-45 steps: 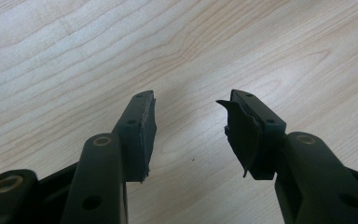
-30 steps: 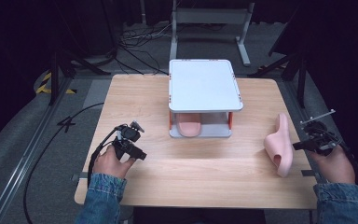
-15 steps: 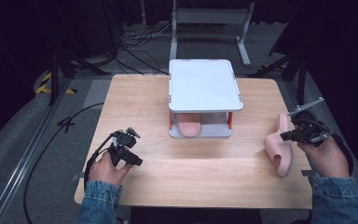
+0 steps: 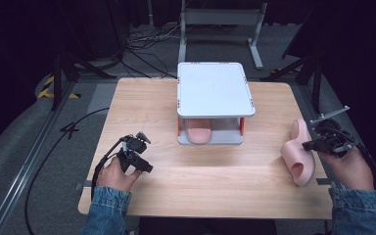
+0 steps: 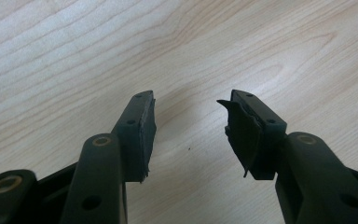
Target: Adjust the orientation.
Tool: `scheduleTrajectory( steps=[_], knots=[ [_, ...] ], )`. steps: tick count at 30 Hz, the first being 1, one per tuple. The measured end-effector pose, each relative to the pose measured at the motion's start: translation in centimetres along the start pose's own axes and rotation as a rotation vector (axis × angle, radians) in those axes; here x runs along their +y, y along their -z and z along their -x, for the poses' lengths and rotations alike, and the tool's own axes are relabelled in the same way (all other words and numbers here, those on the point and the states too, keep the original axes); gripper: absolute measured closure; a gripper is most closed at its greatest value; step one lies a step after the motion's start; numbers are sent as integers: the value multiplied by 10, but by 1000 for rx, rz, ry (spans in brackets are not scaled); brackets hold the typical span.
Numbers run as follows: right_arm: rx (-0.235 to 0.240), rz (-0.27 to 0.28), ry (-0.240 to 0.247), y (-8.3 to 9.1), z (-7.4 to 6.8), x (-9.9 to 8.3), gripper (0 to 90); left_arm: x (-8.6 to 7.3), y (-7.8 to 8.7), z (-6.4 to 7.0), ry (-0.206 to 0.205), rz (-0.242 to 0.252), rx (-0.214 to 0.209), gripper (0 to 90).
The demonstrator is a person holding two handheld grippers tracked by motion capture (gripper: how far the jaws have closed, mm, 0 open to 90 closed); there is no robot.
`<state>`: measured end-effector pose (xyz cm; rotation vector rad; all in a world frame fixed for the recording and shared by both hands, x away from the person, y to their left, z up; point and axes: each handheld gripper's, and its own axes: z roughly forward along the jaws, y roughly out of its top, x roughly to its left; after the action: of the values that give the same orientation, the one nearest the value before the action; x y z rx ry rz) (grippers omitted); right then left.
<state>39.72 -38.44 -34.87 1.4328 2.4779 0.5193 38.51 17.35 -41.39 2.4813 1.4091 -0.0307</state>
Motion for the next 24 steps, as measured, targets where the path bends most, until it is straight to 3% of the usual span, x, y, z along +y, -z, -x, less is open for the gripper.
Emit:
scheduleTrajectory(
  steps=[8, 12, 15, 20, 22, 24],
  knots=[
    [-35, -3, -86, 8, 20, -22, 897, 11, -3, 5, -28, 2, -5, 516],
    [-84, -54, -157, 6, 34, -38, 897, 16, -3, 7, -42, -1, -3, 516],
    [-89, -87, -191, 2, 42, -48, 897, 20, -5, 8, -56, -6, -10, 515],
    [-32, -100, -239, -8, 49, -61, 897, 22, -6, 8, -57, -9, -12, 515],
    [-12, -109, -236, -11, 48, -61, 897, 23, -6, 8, -60, -10, -11, 515],
    [37, -142, -206, -26, 43, -59, 898, 23, -6, 8, -60, -6, -12, 515]
  ],
)
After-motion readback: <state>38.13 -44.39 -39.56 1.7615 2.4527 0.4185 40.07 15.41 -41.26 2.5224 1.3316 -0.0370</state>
